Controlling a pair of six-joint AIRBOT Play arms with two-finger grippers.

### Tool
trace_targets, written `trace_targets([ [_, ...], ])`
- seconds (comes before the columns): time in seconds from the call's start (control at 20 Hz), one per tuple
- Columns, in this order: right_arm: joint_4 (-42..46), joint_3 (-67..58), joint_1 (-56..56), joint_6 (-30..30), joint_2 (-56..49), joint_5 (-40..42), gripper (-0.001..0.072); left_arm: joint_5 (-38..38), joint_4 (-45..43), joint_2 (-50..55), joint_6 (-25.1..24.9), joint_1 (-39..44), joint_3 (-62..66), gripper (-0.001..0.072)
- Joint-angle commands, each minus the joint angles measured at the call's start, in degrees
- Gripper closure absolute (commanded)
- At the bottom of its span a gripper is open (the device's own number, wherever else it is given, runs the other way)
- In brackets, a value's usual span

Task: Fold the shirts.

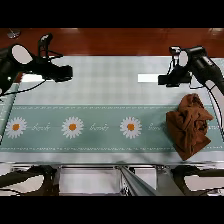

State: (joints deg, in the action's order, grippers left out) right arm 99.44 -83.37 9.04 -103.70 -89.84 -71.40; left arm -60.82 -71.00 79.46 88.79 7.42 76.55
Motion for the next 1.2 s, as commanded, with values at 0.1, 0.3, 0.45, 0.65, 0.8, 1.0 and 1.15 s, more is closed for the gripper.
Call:
trace_targets([
  [0.1,1.27,-0.07,0.07,0.09,1.01,-2.89,0.034,3.98,1.2,0.33,0.02,0.22,0.11,0.0674],
  [0.3,10.12,2.36,-1.79,2.95,10.93,-8.9,0.0084,-11.19,1.31,-0.63,-5.11,-0.74,0.44,0.0005],
  [0.45,9.92,16.41,-8.9,-6.36,27.93,-1.55,0.0084,-11.56,1.4,-9.77,-7.93,-0.72,-5.44,0.0005],
  [0.65,3.26,42.93,-17.27,-13.14,49.24,9.97,0.0084,1.77,2.51,-29.53,-3.37,-0.22,-23.54,0.0005],
  [0.8,-5.49,52.98,-21.03,-10.49,48.5,13.68,0.0084,8.98,2.47,-37.18,-1.46,-0.02,-34.14,0.0005],
  [1.0,-11.72,54.55,-21.44,-5.46,38.58,16.24,0.0084,9.25,2.45,-35.04,-1.49,-0.02,-36.74,0.0005],
  [1.15,-12.79,53.7,-21.44,-4.48,31.95,16.31,0.016,10.43,2.51,-31.58,-1.49,-0.02,-36.74,0.0005],
])
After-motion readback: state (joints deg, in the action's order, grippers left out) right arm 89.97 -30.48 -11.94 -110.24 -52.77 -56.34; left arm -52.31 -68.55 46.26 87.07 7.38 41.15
